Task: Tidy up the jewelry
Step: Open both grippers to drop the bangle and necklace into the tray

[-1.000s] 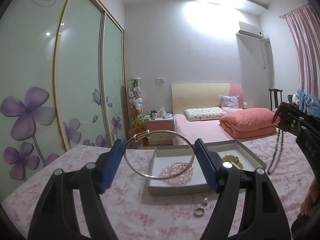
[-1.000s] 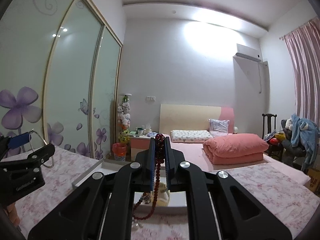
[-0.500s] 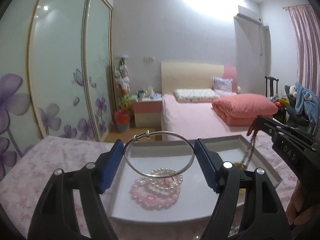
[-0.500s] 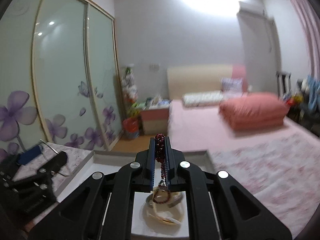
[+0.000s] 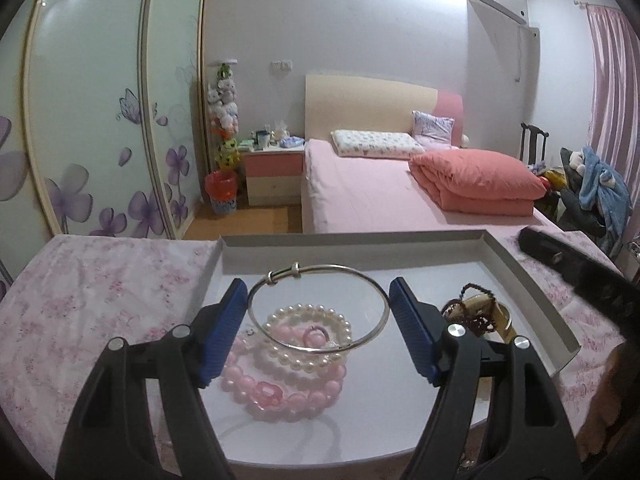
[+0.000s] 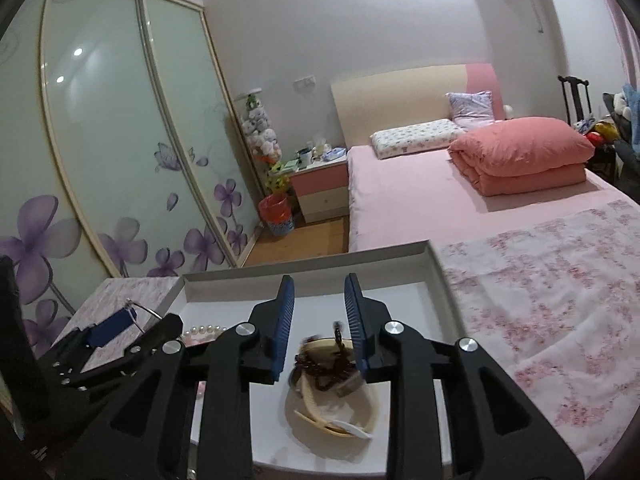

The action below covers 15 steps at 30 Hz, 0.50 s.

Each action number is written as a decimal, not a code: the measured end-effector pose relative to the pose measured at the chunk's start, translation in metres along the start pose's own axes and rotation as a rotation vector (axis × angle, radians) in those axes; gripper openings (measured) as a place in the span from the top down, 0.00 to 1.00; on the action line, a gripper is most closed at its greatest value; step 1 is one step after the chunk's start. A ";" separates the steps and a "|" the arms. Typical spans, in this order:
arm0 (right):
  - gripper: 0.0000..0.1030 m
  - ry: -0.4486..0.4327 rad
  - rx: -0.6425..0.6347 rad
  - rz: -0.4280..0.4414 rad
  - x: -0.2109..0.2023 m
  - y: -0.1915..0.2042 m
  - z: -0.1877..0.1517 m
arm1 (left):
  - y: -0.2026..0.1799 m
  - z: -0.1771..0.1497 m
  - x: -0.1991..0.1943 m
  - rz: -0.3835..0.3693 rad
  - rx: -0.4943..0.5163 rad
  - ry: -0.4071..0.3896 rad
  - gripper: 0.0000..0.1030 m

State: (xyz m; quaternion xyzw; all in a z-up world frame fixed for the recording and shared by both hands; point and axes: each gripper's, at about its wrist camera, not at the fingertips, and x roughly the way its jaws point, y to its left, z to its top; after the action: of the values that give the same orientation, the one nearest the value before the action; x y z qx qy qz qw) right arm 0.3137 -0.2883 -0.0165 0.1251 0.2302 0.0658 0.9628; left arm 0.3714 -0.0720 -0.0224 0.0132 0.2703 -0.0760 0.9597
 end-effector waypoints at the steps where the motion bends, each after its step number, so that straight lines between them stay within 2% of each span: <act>1: 0.73 -0.004 0.002 -0.005 -0.003 -0.002 0.002 | 0.000 -0.001 0.001 -0.003 -0.003 0.008 0.31; 3: 0.73 -0.007 0.006 -0.013 -0.009 -0.006 0.004 | 0.003 -0.001 0.000 -0.007 -0.017 0.013 0.31; 6: 0.73 -0.016 0.010 -0.016 -0.019 -0.010 0.005 | 0.011 0.001 -0.010 -0.021 -0.033 -0.002 0.25; 10: 0.73 -0.020 0.008 -0.006 -0.033 -0.010 0.002 | 0.017 0.003 -0.030 -0.011 -0.029 -0.020 0.24; 15: 0.73 -0.027 -0.014 -0.003 -0.060 -0.008 -0.008 | 0.022 -0.017 -0.068 -0.023 0.009 0.006 0.24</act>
State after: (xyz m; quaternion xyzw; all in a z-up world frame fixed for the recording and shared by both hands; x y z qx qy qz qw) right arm 0.2574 -0.3058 0.0005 0.1188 0.2171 0.0644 0.9668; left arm 0.3089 -0.0398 -0.0021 0.0147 0.2730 -0.0882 0.9579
